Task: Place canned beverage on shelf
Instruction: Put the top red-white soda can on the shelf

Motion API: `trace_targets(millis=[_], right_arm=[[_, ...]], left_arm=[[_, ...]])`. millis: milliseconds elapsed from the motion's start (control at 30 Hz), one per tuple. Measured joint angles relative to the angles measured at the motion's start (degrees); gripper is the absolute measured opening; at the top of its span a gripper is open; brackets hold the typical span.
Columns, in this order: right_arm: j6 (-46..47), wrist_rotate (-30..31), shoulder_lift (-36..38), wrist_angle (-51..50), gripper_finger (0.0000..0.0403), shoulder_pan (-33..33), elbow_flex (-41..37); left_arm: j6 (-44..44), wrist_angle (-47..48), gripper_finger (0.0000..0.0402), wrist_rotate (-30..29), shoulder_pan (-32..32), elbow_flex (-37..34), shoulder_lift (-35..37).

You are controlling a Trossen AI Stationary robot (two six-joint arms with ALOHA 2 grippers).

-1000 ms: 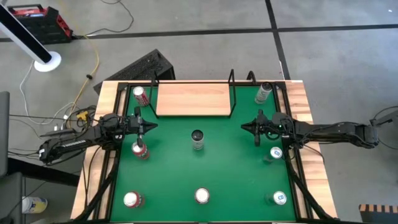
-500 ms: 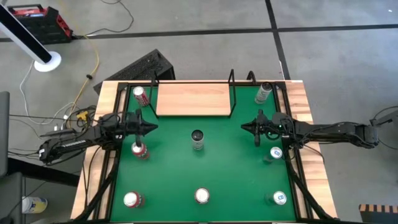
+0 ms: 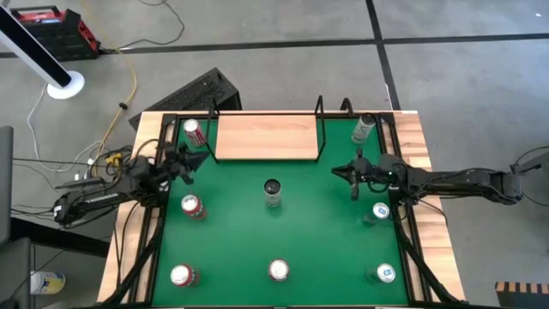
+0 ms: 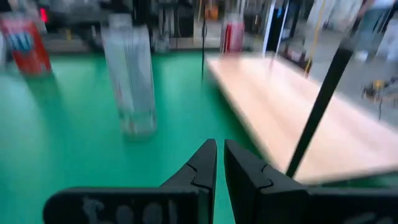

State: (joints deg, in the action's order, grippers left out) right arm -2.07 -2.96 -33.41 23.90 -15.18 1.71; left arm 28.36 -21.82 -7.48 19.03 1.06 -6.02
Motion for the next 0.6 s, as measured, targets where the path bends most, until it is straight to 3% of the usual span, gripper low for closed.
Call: trace_targets(millis=[133, 267, 400, 500, 600], right_arm=[[3.9, 2.5, 0.0, 6.1, 0.0058, 0.0, 3.2], [3.3, 2.9, -0.2, 4.9, 0.0058, 0.0, 8.7], [2.7, 2.9, -2.7, 4.7, 0.0058, 0.1, 14.2], [2.6, 2.9, -5.5, 4.7, 0.0058, 0.1, 18.3], [2.6, 2.9, -9.4, 4.3, 0.0058, 0.5, 22.2]], left_arm=[[-2.7, -3.8, 0.0, -3.1, 0.0, 1.1, 0.0], [-9.0, 1.5, 0.0, -5.1, 0.0, 7.7, -0.9], [-19.3, 14.9, 0.0, -8.5, 0.0, 18.9, -6.0], [-23.0, 27.6, 0.0, -17.6, 0.3, 28.3, -12.7], [-21.2, 41.8, 0.0, -27.1, 2.5, 37.9, -21.2]])
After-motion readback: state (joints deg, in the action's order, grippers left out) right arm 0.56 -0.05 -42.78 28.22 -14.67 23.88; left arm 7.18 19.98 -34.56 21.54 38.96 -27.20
